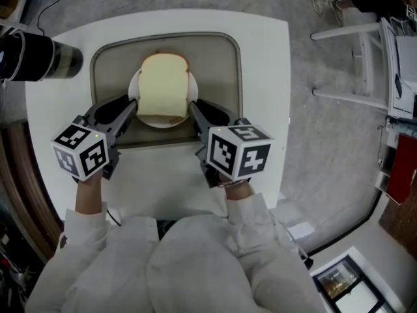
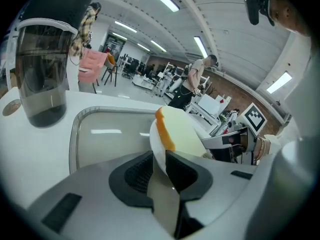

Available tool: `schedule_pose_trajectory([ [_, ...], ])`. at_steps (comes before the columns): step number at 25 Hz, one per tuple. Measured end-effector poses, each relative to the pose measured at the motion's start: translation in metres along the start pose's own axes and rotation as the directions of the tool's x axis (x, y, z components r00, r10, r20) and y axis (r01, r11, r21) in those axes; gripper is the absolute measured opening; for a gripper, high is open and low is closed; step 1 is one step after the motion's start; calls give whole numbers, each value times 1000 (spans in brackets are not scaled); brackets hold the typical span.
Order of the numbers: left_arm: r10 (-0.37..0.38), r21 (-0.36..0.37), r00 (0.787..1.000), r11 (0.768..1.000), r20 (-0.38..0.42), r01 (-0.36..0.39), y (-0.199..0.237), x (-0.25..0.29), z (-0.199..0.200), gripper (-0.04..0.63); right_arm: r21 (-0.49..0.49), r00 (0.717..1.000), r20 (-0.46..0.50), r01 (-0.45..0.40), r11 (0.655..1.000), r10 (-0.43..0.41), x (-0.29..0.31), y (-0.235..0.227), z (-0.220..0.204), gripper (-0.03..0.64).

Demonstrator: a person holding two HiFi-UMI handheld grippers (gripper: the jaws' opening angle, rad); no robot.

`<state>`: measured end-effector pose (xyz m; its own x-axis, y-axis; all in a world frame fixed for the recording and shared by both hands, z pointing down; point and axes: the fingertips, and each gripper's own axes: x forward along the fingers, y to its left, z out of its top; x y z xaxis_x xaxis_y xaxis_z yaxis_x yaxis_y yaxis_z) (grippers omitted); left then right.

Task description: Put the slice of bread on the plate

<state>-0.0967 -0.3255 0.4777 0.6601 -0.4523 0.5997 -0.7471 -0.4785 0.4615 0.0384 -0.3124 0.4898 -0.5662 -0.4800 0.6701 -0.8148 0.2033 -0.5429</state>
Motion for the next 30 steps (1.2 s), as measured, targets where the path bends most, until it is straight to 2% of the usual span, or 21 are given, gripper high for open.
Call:
schedule_pose_trajectory([
  [6, 29, 17, 999, 999, -39, -28, 1, 4, -3, 83, 4, 1000, -14, 24, 1000, -24, 2, -2, 0, 54],
  [16, 65, 27, 994, 998, -86, -63, 7, 8, -8, 83, -99, 996, -46, 71, 992, -76, 9, -3, -4, 54],
  [22, 68, 103, 994, 993, -90, -59, 5, 9, -5, 84, -102, 997, -50, 56, 993, -62, 10, -4, -3, 54],
  [30, 68, 112, 994, 992, -80, -58, 5, 7, -5, 84, -161, 996, -39, 73, 984, -80, 6, -3, -2, 54],
])
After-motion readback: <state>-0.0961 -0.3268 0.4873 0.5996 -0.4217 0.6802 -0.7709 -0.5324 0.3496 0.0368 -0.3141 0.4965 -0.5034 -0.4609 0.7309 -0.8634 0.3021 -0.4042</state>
